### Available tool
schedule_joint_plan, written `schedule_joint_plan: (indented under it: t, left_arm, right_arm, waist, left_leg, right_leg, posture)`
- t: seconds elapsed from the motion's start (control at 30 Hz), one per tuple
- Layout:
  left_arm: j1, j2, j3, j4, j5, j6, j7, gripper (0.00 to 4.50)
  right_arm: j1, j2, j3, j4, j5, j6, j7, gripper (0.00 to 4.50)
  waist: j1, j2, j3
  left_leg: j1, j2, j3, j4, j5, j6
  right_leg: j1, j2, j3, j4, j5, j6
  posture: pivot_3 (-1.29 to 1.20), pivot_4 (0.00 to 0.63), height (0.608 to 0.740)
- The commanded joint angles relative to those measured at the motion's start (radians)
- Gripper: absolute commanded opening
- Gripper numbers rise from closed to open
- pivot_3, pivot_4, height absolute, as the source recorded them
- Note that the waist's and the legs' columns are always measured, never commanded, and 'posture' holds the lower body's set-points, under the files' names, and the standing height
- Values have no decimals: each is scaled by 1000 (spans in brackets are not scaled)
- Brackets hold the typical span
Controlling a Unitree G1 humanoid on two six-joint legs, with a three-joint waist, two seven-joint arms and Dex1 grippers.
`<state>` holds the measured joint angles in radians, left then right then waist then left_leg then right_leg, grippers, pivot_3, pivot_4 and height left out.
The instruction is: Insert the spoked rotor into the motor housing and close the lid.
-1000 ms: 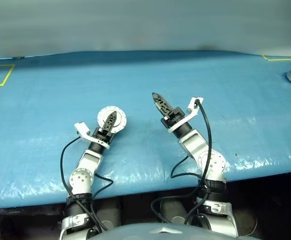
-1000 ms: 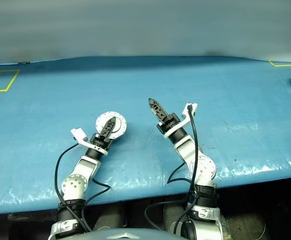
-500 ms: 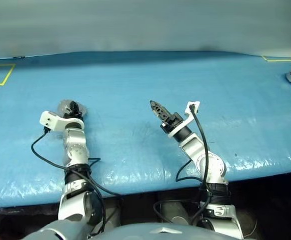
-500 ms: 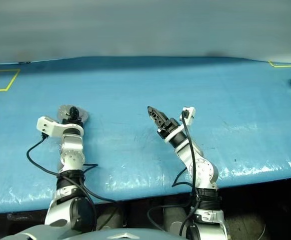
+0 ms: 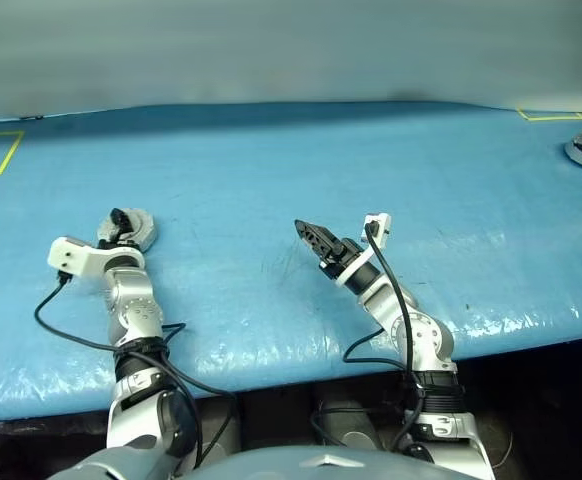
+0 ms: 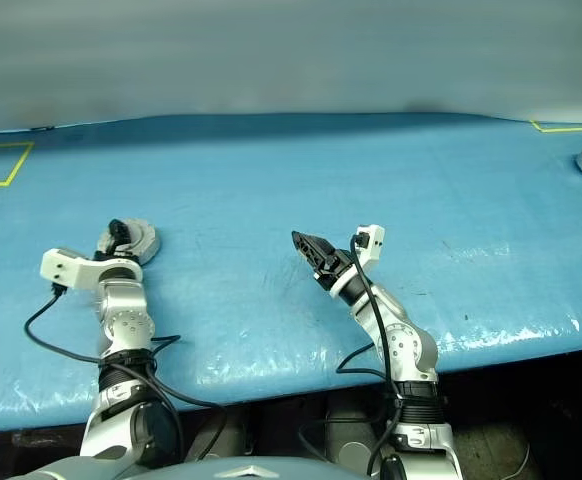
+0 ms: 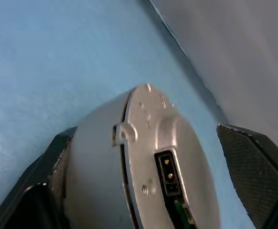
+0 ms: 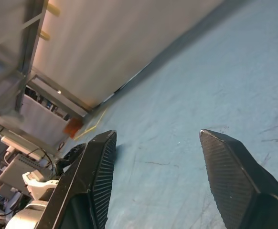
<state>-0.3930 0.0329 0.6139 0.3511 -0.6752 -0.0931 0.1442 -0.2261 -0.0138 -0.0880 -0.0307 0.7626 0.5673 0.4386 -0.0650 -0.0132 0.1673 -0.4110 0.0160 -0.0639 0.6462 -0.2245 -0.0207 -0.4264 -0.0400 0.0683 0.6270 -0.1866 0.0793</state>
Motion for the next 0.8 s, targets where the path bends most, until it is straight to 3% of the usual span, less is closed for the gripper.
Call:
schedule_joint_plan:
  t: [0.03,0.23,0.33,0.53,0.7,0.8]
  left_arm:
    - [35,22,5,-114,30,-41,7,4482]
    - [102,75,-48,-233,145,-61,-11,4482]
    - [159,119,-163,-312,198,-50,-164,4482]
    - [294,338,-520,-428,346,87,-543,4482]
    - [327,441,-662,-494,341,173,-763,4482]
    - [327,459,-701,-485,357,181,-814,4500]
  right_arm:
    - [-22,0,1,-4,-9,-19,20,2914]
    - [-14,2,34,-4,-122,-185,80,2914]
    - [-15,-48,85,43,-286,-375,124,2914]
    - [-38,-168,119,99,-395,-417,179,2914]
    - [-47,-255,130,124,-451,-471,245,2914]
    - [-39,-311,160,145,-526,-520,268,3424]
  waist:
    - [4,0,0]
    - [11,-1,0]
    - [13,-1,0]
    - [11,0,0]
    - [3,0,0]
    - [2,0,0]
  left_leg:
    - [0,0,0,0,0,0]
    - [0,0,0,1,0,0]
    - [0,0,1,1,0,-1]
    - [0,-1,2,0,1,-1]
    - [1,0,2,0,1,-1]
    - [1,1,2,-1,0,-1]
  right_leg:
    - [0,0,0,0,0,0]
    - [0,0,0,0,0,0]
    - [0,0,0,-1,-1,-1]
    - [0,-1,1,0,-1,-2]
    - [-1,-1,1,0,-1,-3]
    - [-1,0,1,1,-2,-3]
  posture:
    - [0,150,740]
    - [0,150,740]
    - [0,150,740]
    - [0,150,740]
    - [0,150,740]
    - [0,150,740]
